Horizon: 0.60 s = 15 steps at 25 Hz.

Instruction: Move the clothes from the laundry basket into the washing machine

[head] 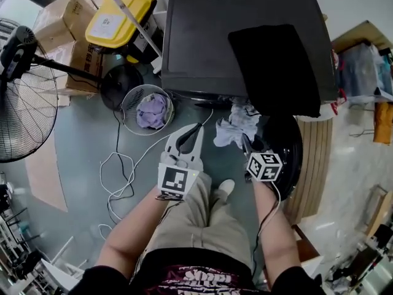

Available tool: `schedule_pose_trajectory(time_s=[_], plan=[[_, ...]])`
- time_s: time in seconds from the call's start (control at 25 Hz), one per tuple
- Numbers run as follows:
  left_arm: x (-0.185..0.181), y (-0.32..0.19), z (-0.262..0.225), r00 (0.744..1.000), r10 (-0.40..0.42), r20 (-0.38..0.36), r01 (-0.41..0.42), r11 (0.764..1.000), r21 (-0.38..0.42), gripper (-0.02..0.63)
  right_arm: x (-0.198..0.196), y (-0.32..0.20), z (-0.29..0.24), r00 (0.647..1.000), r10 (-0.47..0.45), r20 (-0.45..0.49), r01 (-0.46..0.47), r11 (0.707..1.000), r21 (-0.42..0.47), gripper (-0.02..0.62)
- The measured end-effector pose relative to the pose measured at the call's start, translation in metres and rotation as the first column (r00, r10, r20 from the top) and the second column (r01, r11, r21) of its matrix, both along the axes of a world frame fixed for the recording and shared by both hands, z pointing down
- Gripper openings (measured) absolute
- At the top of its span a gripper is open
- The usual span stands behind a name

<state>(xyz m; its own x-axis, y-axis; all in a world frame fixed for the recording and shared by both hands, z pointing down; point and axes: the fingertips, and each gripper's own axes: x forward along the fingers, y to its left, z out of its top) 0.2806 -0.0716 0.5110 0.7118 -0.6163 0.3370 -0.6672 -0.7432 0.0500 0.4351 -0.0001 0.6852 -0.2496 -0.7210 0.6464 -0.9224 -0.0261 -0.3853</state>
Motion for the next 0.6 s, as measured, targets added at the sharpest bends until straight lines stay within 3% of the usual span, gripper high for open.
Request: schedule_pose_trajectory(time_s=[0.16, 0.32, 0.36, 0.4, 0.44, 0.48, 0.6], plan=[[-0.007, -0.006, 0.009, 1.000, 0.013, 0.010, -0.013, 1.000, 0.000, 0.005, 0.016, -0.034, 0.022, 0.998, 0.053, -0.015, -0.052, 0.998, 0.043, 0.070], [-0.020, -0.009, 0.019, 0.999, 0.016, 0.030, -0.015, 1.000, -0.025, 0.005, 0.030, -0.077, 0.029, 0.995, 0.076, -0.069, -0.064, 0.984, 0.169, 0.078], [-0.025, -0.011, 0.020, 0.999, 0.016, 0.036, -0.015, 1.000, -0.023, 0.005, 0.030, -0.086, 0.037, 0.994, 0.068, -0.083, -0.051, 0.981, 0.186, 0.101], [-0.029, -0.013, 0.021, 0.999, 0.013, 0.039, -0.012, 1.000, -0.022, 0.005, 0.028, -0.091, 0.048, 0.994, 0.053, -0.092, -0.036, 0.983, 0.181, 0.177], [-0.032, -0.015, 0.022, 0.999, 0.008, 0.040, -0.007, 1.000, -0.023, 0.005, 0.026, -0.093, 0.059, 0.995, 0.042, -0.096, -0.026, 0.987, 0.161, 0.310], [-0.035, -0.015, 0.023, 0.999, 0.003, 0.041, -0.002, 1.000, -0.026, 0.005, 0.027, -0.092, 0.067, 0.994, 0.042, -0.099, -0.027, 0.990, 0.141, 0.347], [-0.037, -0.013, 0.022, 0.999, 0.005, 0.048, -0.003, 1.000, -0.029, 0.005, 0.031, -0.090, 0.062, 0.991, 0.044, -0.130, -0.026, 0.990, 0.136, 0.345]])
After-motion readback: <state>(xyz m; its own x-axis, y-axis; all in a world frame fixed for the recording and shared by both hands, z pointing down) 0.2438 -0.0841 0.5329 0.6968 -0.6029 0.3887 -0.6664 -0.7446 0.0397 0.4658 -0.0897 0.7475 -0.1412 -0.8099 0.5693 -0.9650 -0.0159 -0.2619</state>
